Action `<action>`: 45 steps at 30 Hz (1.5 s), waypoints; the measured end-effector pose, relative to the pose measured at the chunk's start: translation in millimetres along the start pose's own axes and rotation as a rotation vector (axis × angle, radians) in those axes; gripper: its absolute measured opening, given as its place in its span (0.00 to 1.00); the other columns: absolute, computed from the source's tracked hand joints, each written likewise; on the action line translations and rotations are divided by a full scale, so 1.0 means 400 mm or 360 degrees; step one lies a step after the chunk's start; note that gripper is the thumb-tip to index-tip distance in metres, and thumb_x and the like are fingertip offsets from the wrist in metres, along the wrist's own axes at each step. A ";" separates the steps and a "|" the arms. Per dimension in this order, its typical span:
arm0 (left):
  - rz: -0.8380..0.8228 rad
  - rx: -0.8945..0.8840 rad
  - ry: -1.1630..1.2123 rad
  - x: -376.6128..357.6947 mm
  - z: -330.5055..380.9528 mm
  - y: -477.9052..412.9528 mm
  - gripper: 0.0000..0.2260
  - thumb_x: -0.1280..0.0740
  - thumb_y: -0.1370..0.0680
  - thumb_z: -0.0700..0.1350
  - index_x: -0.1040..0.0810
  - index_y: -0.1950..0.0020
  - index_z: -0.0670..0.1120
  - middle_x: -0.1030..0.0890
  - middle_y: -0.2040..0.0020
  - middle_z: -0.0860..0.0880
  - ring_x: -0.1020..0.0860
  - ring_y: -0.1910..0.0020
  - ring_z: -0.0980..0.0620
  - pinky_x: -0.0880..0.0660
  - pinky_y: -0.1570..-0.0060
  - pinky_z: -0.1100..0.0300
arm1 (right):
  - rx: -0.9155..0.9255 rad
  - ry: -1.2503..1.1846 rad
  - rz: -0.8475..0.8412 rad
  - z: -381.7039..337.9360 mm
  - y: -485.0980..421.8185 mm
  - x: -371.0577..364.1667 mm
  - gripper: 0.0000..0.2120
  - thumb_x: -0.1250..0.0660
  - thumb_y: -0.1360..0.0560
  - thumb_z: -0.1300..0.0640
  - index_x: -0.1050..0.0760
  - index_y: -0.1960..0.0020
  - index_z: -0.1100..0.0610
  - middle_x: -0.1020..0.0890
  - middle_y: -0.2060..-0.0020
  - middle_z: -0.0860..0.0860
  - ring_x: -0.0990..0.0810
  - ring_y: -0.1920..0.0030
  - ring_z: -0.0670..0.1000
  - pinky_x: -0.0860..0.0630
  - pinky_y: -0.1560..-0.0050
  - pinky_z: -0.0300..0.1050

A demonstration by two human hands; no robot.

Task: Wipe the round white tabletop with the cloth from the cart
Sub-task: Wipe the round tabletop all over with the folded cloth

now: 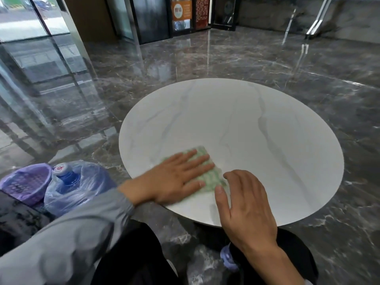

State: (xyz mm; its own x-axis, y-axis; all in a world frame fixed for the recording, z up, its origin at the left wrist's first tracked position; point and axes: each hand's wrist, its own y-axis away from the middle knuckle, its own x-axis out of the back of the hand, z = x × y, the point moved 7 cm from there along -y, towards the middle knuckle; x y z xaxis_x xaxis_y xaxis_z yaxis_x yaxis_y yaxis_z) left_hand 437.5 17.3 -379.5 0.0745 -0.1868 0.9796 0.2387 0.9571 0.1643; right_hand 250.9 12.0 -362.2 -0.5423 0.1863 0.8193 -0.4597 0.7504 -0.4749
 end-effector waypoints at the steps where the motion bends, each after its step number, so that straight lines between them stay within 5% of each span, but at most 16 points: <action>1: 0.0013 0.0115 0.0002 0.010 -0.062 -0.029 0.30 0.63 0.19 0.69 0.62 0.17 0.66 0.63 0.16 0.61 0.67 0.18 0.56 0.65 0.19 0.55 | -0.0004 -0.0006 -0.0009 0.000 0.000 -0.001 0.24 0.50 0.14 0.44 0.24 0.39 0.59 0.22 0.46 0.53 0.24 0.42 0.59 0.28 0.36 0.56; 7: -0.0007 0.0585 0.0039 0.052 -0.269 -0.146 0.26 0.56 0.14 0.61 0.58 0.16 0.60 0.58 0.15 0.55 0.60 0.16 0.46 0.57 0.19 0.46 | -0.0018 -0.0056 -0.0001 0.002 0.000 0.003 0.22 0.50 0.15 0.44 0.24 0.40 0.58 0.22 0.48 0.52 0.24 0.45 0.57 0.26 0.38 0.56; 12: -0.0017 0.0416 -0.0002 0.030 -0.131 -0.096 0.34 0.65 0.22 0.69 0.61 0.16 0.61 0.61 0.15 0.56 0.63 0.16 0.48 0.60 0.18 0.47 | -0.0014 -0.0059 0.0043 -0.004 0.001 0.009 0.24 0.51 0.14 0.44 0.24 0.39 0.59 0.22 0.47 0.53 0.24 0.44 0.58 0.26 0.37 0.57; 19: 0.0105 0.0055 -0.0013 -0.026 0.114 0.051 0.27 0.61 0.15 0.65 0.64 0.17 0.63 0.65 0.17 0.61 0.72 0.20 0.57 0.70 0.21 0.54 | 0.0015 -0.0037 -0.0031 -0.010 -0.006 0.011 0.23 0.55 0.14 0.43 0.26 0.42 0.56 0.25 0.49 0.50 0.26 0.46 0.55 0.27 0.38 0.54; 23: 0.0045 0.0077 0.0110 -0.011 0.088 0.035 0.26 0.59 0.15 0.65 0.61 0.18 0.66 0.64 0.18 0.65 0.70 0.21 0.62 0.68 0.21 0.57 | 0.0004 -0.0035 -0.0042 -0.007 -0.004 0.006 0.24 0.54 0.13 0.42 0.26 0.41 0.56 0.24 0.47 0.50 0.26 0.45 0.55 0.28 0.37 0.54; 38: 0.0111 0.0453 0.0136 0.032 -0.085 -0.141 0.26 0.57 0.14 0.62 0.58 0.16 0.62 0.59 0.15 0.59 0.62 0.16 0.53 0.60 0.18 0.49 | 0.0003 -0.0014 0.0013 -0.009 0.003 0.011 0.20 0.51 0.14 0.44 0.25 0.43 0.54 0.24 0.49 0.48 0.25 0.48 0.54 0.27 0.41 0.51; 45: 0.0103 0.0270 0.0061 -0.005 -0.038 -0.052 0.26 0.59 0.15 0.63 0.61 0.17 0.65 0.64 0.18 0.63 0.67 0.18 0.56 0.63 0.18 0.51 | 0.0050 0.0044 0.0011 -0.002 0.003 -0.007 0.13 0.45 0.17 0.50 0.25 0.50 0.55 0.25 0.53 0.49 0.26 0.50 0.54 0.26 0.44 0.52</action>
State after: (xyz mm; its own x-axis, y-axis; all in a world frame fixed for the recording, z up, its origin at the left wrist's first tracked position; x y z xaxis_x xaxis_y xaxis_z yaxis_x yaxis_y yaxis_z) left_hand 446.9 -5.5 -386.7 0.1221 -0.1290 0.9841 0.0656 0.9904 0.1217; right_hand 252.4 13.0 -364.8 -0.5259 0.2092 0.8244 -0.4781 0.7289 -0.4900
